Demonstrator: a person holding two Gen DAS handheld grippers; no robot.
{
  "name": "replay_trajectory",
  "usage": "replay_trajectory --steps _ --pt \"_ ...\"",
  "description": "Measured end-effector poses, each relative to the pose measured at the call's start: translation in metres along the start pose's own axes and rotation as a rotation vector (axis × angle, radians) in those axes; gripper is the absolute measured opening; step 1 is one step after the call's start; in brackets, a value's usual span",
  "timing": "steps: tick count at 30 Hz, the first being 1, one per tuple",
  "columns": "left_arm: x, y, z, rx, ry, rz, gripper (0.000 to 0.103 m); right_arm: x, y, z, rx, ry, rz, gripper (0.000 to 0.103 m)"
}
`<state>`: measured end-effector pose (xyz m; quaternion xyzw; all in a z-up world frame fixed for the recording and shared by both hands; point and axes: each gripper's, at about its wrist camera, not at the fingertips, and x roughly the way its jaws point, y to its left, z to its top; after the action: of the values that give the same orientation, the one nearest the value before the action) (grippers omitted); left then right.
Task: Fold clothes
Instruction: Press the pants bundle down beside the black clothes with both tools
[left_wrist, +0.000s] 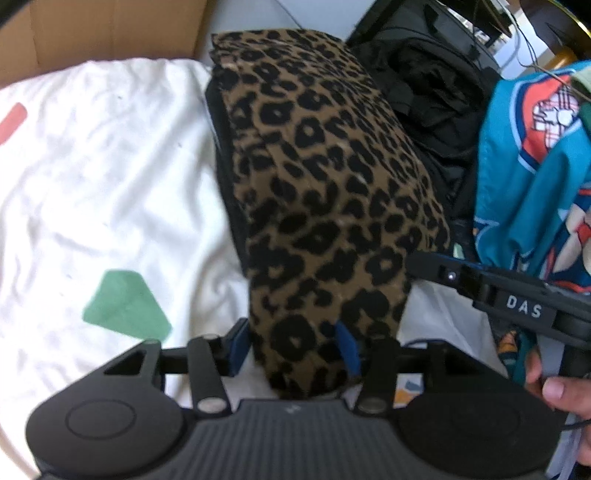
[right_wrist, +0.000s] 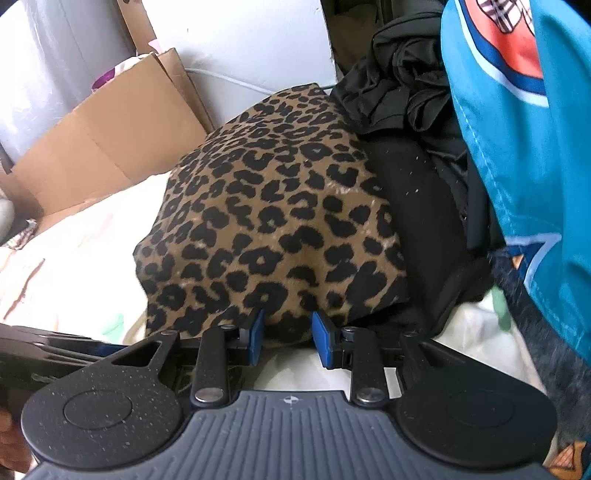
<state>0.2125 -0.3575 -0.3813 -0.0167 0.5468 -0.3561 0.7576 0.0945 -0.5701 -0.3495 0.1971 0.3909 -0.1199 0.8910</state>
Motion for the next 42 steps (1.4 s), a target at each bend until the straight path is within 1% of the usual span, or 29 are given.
replay_trajectory --steps 2,4,5,6,7,9,12,15,20,21,23,24,26,29,30,31,34,37,42 --pt "0.001 0.000 -0.004 0.003 0.008 -0.012 0.053 -0.003 0.001 -0.004 0.007 0.008 0.016 0.036" --pt "0.001 0.000 -0.010 0.014 0.010 -0.010 0.043 -0.005 0.001 -0.008 0.016 0.018 0.024 0.036" --pt "0.000 0.000 -0.012 0.020 0.011 -0.006 0.035 -0.005 0.001 -0.011 0.029 0.024 0.028 0.036" --pt "-0.001 0.000 -0.014 0.024 0.012 -0.005 0.029 -0.005 0.001 -0.014 0.042 0.031 0.035 0.036" --pt "-0.002 0.001 -0.015 0.024 0.010 -0.010 0.026 -0.005 0.002 -0.018 0.053 0.040 0.045 0.036" --pt "-0.006 0.002 -0.017 0.023 0.009 -0.020 0.017 -0.005 0.004 -0.025 0.064 0.052 0.058 0.036" --pt "-0.010 0.000 -0.021 0.030 0.011 -0.040 0.011 -0.002 0.009 -0.032 0.075 0.071 0.078 0.036" --pt "-0.013 0.000 -0.023 0.027 0.013 -0.047 0.010 0.005 0.012 -0.036 0.085 0.097 0.089 0.036" --pt "-0.014 0.003 -0.024 0.007 0.014 -0.041 0.009 0.014 0.014 -0.040 0.089 0.130 0.082 0.027" --pt "-0.014 0.003 -0.023 0.009 0.014 -0.035 0.009 0.013 0.014 -0.040 0.089 0.137 0.084 0.024" --pt "-0.014 0.004 -0.020 0.008 0.013 -0.026 0.009 0.012 0.016 -0.039 0.084 0.151 0.097 0.011" --pt "-0.014 0.005 -0.019 0.007 0.012 -0.021 0.009 0.011 0.017 -0.040 0.080 0.159 0.103 0.008" --pt "-0.015 0.006 -0.019 -0.005 0.010 -0.010 0.010 0.008 0.019 -0.040 0.082 0.166 0.108 0.007" --pt "-0.019 0.010 -0.018 -0.030 0.004 -0.002 0.010 0.002 0.017 -0.041 0.123 0.171 0.121 0.005" --pt "-0.021 0.011 -0.019 -0.039 0.002 0.000 0.013 0.001 0.016 -0.042 0.136 0.177 0.121 0.003" --pt "-0.023 0.013 -0.019 -0.047 0.000 0.004 0.014 0.002 0.016 -0.044 0.142 0.191 0.113 0.002" --pt "-0.030 0.016 -0.022 -0.075 -0.013 0.013 0.017 0.003 0.016 -0.049 0.157 0.229 0.089 0.003" --pt "-0.037 0.018 -0.025 -0.102 -0.027 0.023 0.023 -0.006 0.016 -0.055 0.157 0.220 0.081 0.005" --pt "-0.051 0.019 -0.027 -0.129 -0.040 0.041 0.035 -0.022 0.019 -0.050 0.138 0.179 0.080 0.005"
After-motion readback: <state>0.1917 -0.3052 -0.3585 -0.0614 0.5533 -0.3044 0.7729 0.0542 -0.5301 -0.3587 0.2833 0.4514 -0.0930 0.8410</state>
